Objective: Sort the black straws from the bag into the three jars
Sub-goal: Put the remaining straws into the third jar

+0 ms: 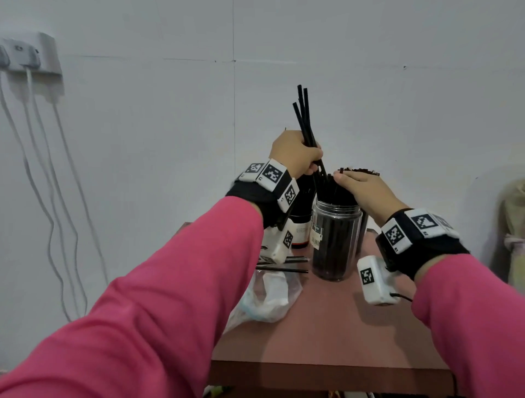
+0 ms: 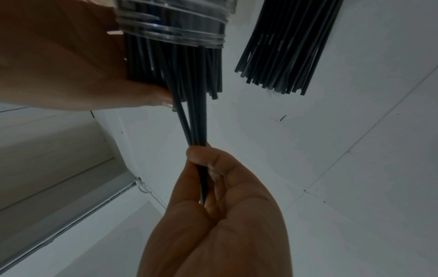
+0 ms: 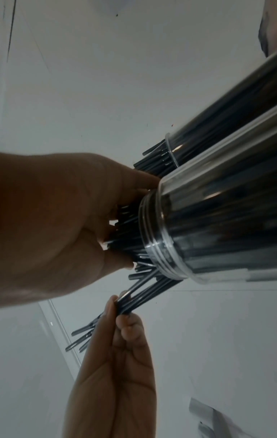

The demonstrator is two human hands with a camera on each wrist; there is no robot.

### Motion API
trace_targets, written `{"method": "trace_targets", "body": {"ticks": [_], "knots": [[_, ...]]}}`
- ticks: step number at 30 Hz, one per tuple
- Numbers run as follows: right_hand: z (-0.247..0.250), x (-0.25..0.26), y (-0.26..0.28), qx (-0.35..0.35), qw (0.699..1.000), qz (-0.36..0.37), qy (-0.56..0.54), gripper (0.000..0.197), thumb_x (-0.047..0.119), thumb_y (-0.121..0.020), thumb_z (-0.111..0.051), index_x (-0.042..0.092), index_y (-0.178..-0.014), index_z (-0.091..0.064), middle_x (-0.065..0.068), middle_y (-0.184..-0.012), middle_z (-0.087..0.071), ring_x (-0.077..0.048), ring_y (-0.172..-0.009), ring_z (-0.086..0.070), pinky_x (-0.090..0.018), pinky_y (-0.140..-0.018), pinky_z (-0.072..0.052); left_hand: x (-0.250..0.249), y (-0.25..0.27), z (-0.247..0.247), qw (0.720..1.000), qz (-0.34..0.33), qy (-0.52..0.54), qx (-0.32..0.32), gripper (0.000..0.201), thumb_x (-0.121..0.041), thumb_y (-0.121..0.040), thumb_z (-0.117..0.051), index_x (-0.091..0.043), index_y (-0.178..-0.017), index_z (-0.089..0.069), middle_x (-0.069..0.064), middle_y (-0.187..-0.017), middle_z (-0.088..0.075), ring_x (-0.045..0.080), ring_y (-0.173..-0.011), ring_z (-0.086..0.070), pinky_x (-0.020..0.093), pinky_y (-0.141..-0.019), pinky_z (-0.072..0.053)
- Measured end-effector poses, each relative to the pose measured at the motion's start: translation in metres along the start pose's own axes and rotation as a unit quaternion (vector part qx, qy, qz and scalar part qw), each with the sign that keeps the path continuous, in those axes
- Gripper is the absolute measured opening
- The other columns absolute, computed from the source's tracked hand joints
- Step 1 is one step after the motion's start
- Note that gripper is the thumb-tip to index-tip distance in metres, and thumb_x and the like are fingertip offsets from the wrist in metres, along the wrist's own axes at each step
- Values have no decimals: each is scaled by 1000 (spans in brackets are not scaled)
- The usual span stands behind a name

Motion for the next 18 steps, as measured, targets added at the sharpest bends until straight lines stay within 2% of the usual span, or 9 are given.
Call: {"method": "trace_targets", "body": {"ticks": [4,6,9,11,14,16,18], "knots": [[-2,0,-1,3,1000,7,0,24,32,-95,-58,21,-113,-70,3,-110,-69,-12,-106,-62,-31,-101,-44,3,-8,-6,1000,10,-3,19,14,-1,-86,-62,-9,-75,-60,6,-67,-62,12,-50,-60,27,-62,-57],[-2,0,-1,5,1000,10,9,26,34,-95,-58,20,-114,-70,3,-112,-69,-13,-108,-62,-35,-104,-44,2,-10,-11,1000,10,-8,26,12,-2,-87,-63,-8,-76,-60,7,-70,-62,16,-54,-62,30,-65,-58],[-2,2,0,12,1000,19,14,25,35,-96,-55,22,-111,-71,4,-109,-70,-12,-106,-63,-36,-103,-44,-6,-10,-20,999,-6,-16,31,2,-3,-87,-63,-3,-85,-62,11,-76,-64,22,-60,-64,36,-69,-59],[-3,3,1,17,999,27,19,24,34,-98,-53,23,-108,-71,4,-106,-70,-13,-105,-63,-37,-103,-45,-9,-10,-23,999,-19,-21,22,3,-5,-87,-62,-4,-85,-61,11,-72,-65,25,-61,-66,39,-69,-60],[-4,5,3,23,999,33,11,25,31,-100,-49,27,-88,-71,6,-96,-71,-14,-101,-64,-38,-101,-45,-7,-7,-31,999,-25,-30,22,4,-7,-88,-60,-7,-84,-58,10,-69,-66,32,-68,-70,41,-71,-60],[-4,4,2,29,999,37,0,30,31,-101,-47,25,-82,-71,5,-94,-71,-15,-99,-64,-40,-102,-45,3,-5,-37,998,-7,-36,42,9,-5,-88,-59,-9,-81,-56,9,-70,-65,30,-67,-69,42,-73,-60],[-6,3,1,41,998,40,4,34,33,-102,-44,22,-86,-72,0,-98,-72,-15,-100,-65,-39,-102,-45,16,1,-42,996,13,-50,70,14,-5,-88,-62,-12,-79,-56,8,-72,-65,28,-67,-69,40,-72,-60]]}}
Point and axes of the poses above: each hand's wrist, its own y-axis away from the middle knuckle, its own z-axis out of the back of the hand, x = y × z, the point moved 9 cm from there along -y, towards the middle knuckle
